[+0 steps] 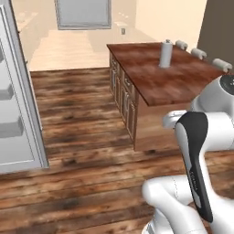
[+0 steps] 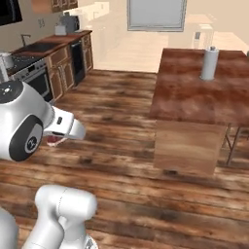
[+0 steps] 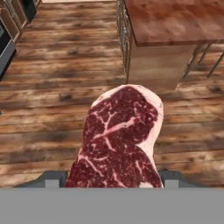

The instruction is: Retrieve the steak from the fridge and place it on the saucepan with marinade on the stove.

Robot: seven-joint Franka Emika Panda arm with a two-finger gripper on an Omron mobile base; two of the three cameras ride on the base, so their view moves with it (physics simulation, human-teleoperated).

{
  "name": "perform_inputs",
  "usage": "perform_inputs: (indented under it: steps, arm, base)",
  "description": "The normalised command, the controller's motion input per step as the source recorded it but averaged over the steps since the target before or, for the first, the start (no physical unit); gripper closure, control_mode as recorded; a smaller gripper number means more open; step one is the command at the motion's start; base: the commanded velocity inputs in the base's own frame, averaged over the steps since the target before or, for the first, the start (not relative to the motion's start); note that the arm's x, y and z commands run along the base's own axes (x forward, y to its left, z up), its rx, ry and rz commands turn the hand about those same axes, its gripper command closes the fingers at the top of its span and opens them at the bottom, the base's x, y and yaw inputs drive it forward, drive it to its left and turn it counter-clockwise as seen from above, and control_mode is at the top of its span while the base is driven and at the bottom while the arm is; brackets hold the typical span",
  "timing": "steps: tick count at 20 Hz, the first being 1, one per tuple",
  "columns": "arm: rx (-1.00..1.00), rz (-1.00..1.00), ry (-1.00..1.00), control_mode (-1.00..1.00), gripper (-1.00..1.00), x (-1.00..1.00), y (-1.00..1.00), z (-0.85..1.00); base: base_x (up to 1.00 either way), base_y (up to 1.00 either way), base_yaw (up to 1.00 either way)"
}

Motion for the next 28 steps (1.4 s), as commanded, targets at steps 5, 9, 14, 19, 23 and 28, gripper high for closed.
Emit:
perform_inputs:
  steps: [5, 9, 14, 19, 23, 28]
  arm:
    - [0.00, 0.00, 0.00, 1.00, 1.00, 0.00, 0.00, 0.00]
    - [0.00, 0.00, 0.00, 1.00, 1.00, 0.00, 0.00, 0.00]
    - [0.00, 0.00, 0.00, 1.00, 1.00, 0.00, 0.00, 0.00]
    - [0.00, 0.00, 0.00, 1.00, 1.00, 0.00, 0.00, 0.00]
    - [0.00, 0.00, 0.00, 1.00, 1.00, 0.00, 0.00, 0.00]
    - [0.00, 0.00, 0.00, 1.00, 1.00, 0.00, 0.00, 0.00]
  base:
    - [1.00, -0.04, 0.03]
    - [1.00, -0.10, 0.09]
    - [1.00, 0.02, 0.12]
    - [1.00, 0.03, 0.11]
    - [1.00, 0.34, 0.07]
    - [1.00, 0.78, 0.03]
